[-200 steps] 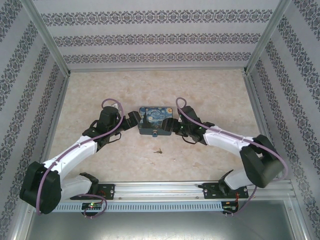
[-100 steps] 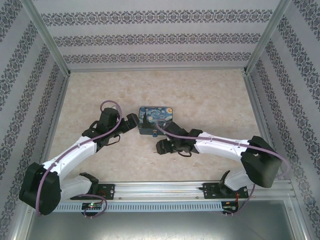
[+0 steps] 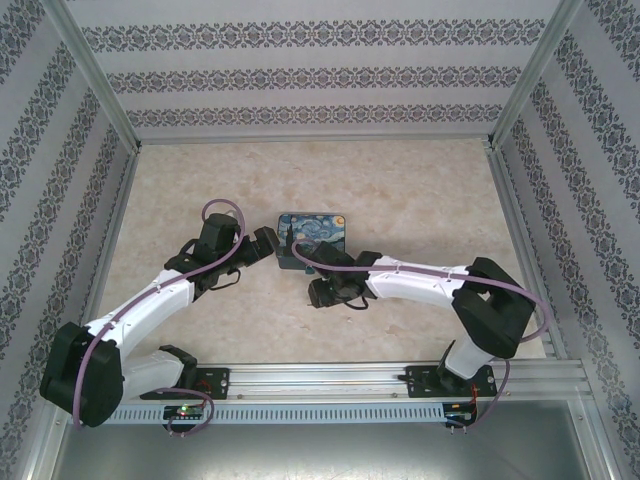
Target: Unlock the padlock with the key
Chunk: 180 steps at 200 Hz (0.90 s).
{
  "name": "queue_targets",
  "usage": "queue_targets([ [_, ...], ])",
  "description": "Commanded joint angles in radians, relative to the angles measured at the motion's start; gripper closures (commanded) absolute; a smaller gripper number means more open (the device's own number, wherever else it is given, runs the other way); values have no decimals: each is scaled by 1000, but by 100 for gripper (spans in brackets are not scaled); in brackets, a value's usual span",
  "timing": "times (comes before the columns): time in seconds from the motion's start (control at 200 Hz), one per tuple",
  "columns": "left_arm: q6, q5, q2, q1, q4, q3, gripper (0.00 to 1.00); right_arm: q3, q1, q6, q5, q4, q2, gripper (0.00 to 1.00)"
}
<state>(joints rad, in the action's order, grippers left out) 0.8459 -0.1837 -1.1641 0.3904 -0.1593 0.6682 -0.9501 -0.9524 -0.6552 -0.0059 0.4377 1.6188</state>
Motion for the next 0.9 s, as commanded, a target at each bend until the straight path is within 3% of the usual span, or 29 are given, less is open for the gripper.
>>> queue_targets([
  [0.0, -7, -16, -8, -9, -22, 27, 1, -36, -37, -95, 74, 14, 27, 56],
  [0.545, -18, -24, -10, -10, -27, 28, 1, -120, -65, 112, 2, 3, 88, 53],
  [0.894, -19, -19, 6, -15, -40, 28, 1, -164, -63, 138, -44, -7, 176, 53],
])
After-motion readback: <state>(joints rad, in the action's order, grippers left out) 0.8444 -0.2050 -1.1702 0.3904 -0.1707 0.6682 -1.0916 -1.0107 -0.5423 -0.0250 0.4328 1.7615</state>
